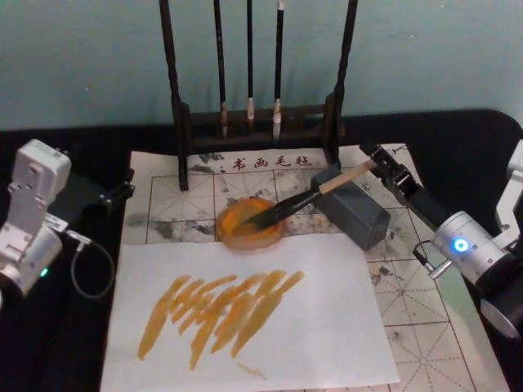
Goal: Pick up the brush from the inkstone, write on the paper, then place the brush back to its original position.
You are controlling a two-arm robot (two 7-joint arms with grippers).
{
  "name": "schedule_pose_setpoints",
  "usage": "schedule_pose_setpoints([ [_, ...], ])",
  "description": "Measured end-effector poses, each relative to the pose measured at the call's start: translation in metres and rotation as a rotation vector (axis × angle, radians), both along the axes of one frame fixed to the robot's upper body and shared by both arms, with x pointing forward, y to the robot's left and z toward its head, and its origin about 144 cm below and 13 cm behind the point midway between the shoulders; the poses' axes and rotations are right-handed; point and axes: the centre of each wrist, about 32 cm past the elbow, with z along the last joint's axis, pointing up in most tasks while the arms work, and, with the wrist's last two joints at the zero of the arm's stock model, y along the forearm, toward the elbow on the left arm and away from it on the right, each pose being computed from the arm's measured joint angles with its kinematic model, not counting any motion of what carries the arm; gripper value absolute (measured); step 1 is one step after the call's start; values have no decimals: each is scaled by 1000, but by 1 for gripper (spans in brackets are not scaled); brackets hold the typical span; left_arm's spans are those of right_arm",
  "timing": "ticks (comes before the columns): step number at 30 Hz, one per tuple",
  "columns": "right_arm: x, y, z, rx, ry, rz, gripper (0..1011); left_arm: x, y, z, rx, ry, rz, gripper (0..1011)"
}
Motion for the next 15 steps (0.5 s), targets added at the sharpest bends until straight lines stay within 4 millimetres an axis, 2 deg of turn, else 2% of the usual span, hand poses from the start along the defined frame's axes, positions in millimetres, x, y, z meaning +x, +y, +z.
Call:
schedule_pose_setpoints([
  [15, 0, 0, 0, -2, -1, 1, 1000, 0, 0, 0, 0, 0, 0, 1001],
])
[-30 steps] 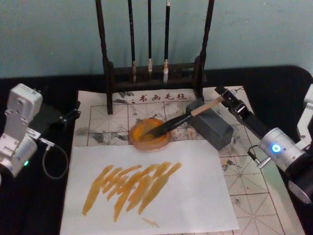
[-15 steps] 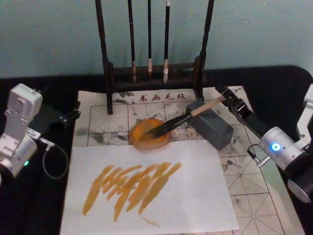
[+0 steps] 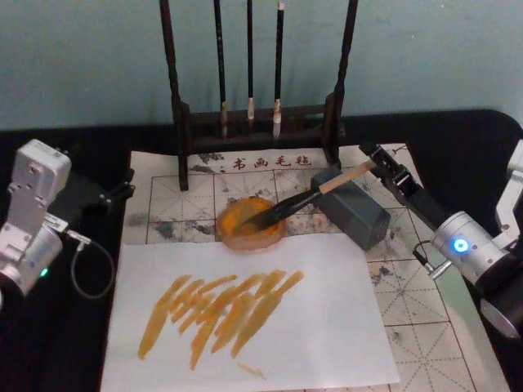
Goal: Pick up the brush from the inkstone, write on the paper, then place the brush back to its original position.
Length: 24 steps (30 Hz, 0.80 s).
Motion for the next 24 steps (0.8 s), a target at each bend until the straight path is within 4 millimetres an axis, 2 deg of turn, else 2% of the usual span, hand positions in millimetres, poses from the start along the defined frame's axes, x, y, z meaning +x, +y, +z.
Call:
schedule_pose_setpoints([
  [15, 0, 0, 0, -2, -1, 1, 979, 0, 0, 0, 0, 0, 0, 1001],
  [19, 0, 0, 0, -2, -1, 1, 901, 0, 0, 0, 0, 0, 0, 1001],
  [21, 0, 0, 0, -2, -1, 1, 820, 0, 0, 0, 0, 0, 0, 1001],
  [22, 0, 0, 0, -2, -2, 1, 820, 0, 0, 0, 0, 0, 0, 1001],
  [24, 0, 0, 0, -2, -1, 1, 750, 0, 0, 0, 0, 0, 0, 1001],
])
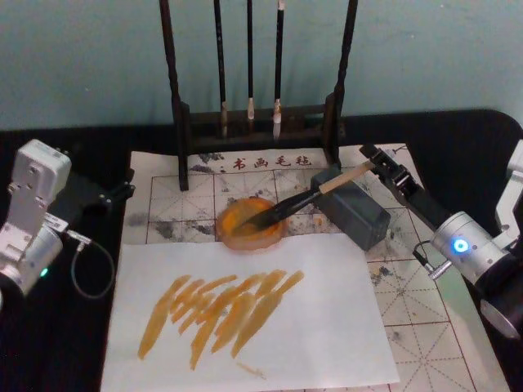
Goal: Pick up the brush from the inkstone, write on the paper, then place the brush back to its original position.
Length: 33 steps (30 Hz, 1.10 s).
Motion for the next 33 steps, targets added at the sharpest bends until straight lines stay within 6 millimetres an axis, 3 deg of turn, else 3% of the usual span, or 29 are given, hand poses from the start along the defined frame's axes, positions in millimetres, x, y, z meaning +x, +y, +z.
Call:
schedule_pose_setpoints([
  [17, 0, 0, 0, 0, 0, 0, 189, 0, 0, 0, 0, 0, 0, 1001],
  [33, 0, 0, 0, 0, 0, 0, 187, 0, 0, 0, 0, 0, 0, 1001],
])
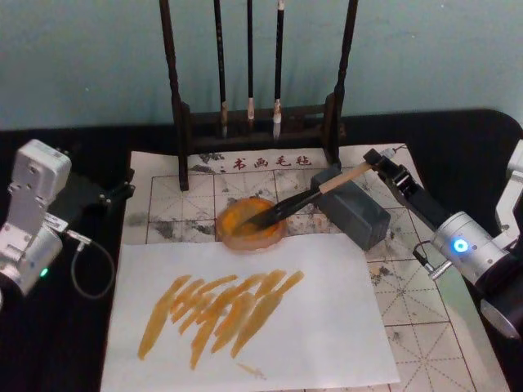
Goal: Pick up the brush from the inkstone, write on the paper, then place the brush back to its original position.
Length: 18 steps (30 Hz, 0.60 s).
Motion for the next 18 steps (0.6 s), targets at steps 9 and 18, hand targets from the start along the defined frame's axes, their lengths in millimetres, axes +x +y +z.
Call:
schedule_pose_setpoints([
  [9, 0, 0, 0, 0, 0, 0, 187, 0, 0, 0, 0, 0, 0, 1001],
  [18, 0, -1, 0, 7, 2, 0, 187, 0, 0, 0, 0, 0, 0, 1001],
])
